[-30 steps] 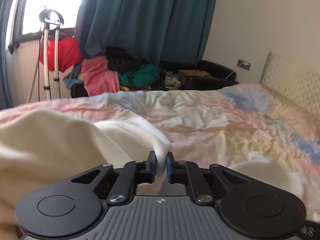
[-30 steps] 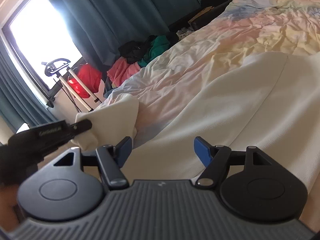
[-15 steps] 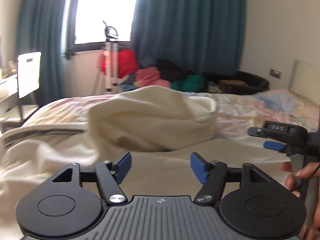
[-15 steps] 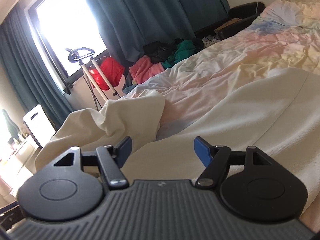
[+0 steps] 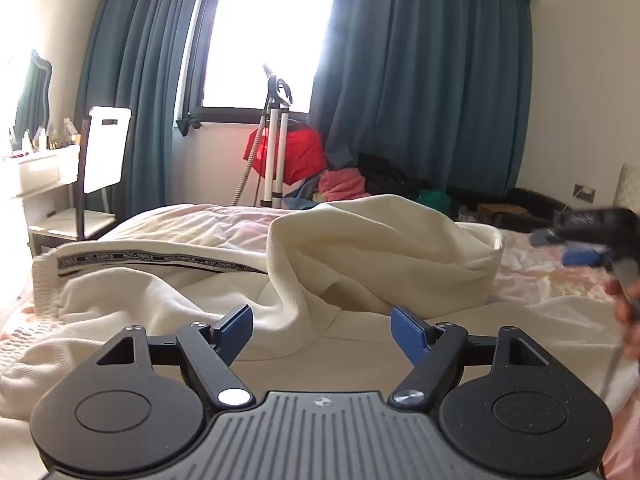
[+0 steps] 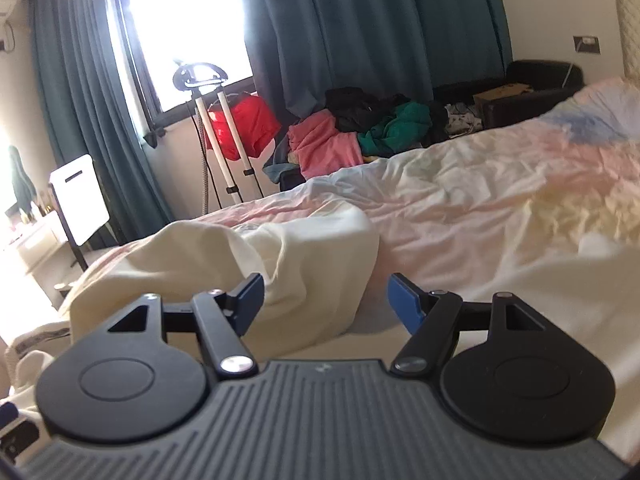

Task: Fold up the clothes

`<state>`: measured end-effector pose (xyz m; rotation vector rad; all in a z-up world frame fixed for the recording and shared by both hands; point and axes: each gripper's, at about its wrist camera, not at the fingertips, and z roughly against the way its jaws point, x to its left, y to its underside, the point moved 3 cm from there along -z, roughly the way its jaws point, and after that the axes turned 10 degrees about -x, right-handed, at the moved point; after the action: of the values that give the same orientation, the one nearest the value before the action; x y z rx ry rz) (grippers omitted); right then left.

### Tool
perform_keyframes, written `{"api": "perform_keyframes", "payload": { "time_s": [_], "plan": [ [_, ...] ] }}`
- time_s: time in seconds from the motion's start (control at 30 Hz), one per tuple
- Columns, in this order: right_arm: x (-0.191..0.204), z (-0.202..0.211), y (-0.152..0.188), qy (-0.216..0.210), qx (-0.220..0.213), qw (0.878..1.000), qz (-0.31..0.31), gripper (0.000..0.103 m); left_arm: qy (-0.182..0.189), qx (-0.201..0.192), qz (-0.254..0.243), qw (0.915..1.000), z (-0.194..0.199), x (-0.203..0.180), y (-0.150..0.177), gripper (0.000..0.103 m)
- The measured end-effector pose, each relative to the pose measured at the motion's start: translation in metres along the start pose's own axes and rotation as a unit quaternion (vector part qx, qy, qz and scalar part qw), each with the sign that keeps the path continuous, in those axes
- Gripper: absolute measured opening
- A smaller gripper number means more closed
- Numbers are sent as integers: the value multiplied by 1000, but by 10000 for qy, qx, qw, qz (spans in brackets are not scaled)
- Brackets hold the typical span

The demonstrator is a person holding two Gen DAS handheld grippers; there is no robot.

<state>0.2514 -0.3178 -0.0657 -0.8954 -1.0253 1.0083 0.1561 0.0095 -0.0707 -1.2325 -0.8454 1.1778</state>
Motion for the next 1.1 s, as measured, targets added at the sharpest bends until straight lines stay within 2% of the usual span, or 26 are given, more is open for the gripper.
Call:
{"api": "perform_keyframes", "payload": {
  "time_s": [0.03,0.17,0.27,0.4,0.47,0.53,0.63,0.73,0.77,0.83,0.87,0.9,1.0,1.1],
  "plan": [
    [6,-17,-11,11,76,9999,96,72,-54,56,90,9999,-4,3,2,78],
    [38,-100,-44,-475,730,9961,145,70,-63,206,563,9982,-21,16,8,78],
    [64,-165,-46,-385,1396,9890,303,69,-140,266,668,9973,-30,24,15,78],
    [86,-228,-33,-173,1955,9801,288,69,-162,462,954,9942,-39,36,24,77],
    [94,-253,-18,-105,2332,9714,444,69,-134,502,1114,9924,-44,41,28,77],
    [107,-269,2,-143,2740,9571,931,72,-127,544,1190,9913,-47,43,31,76],
    [115,-271,21,-405,2984,9456,1234,73,-103,575,1208,9910,-49,43,34,76],
    [123,-265,42,-411,2962,9315,2069,72,-89,574,1095,9923,-49,39,35,76],
    [124,-261,47,-402,2866,9305,2243,67,-84,574,1058,9927,-49,38,36,76],
    [123,-255,52,-368,2689,9312,2435,47,-78,554,983,9936,-48,36,36,76],
    [119,-253,48,-255,2579,9370,2342,23,-78,537,955,9939,-47,35,36,76],
    [115,-251,43,-144,2466,9427,2244,16,-82,519,948,9941,-47,35,36,75],
    [96,-252,3,52,2018,9668,1569,12,-96,466,926,9946,-47,35,35,75],
    [76,-236,-65,207,1153,9875,1056,11,-94,421,943,9946,-47,36,34,74]
  ]
}}
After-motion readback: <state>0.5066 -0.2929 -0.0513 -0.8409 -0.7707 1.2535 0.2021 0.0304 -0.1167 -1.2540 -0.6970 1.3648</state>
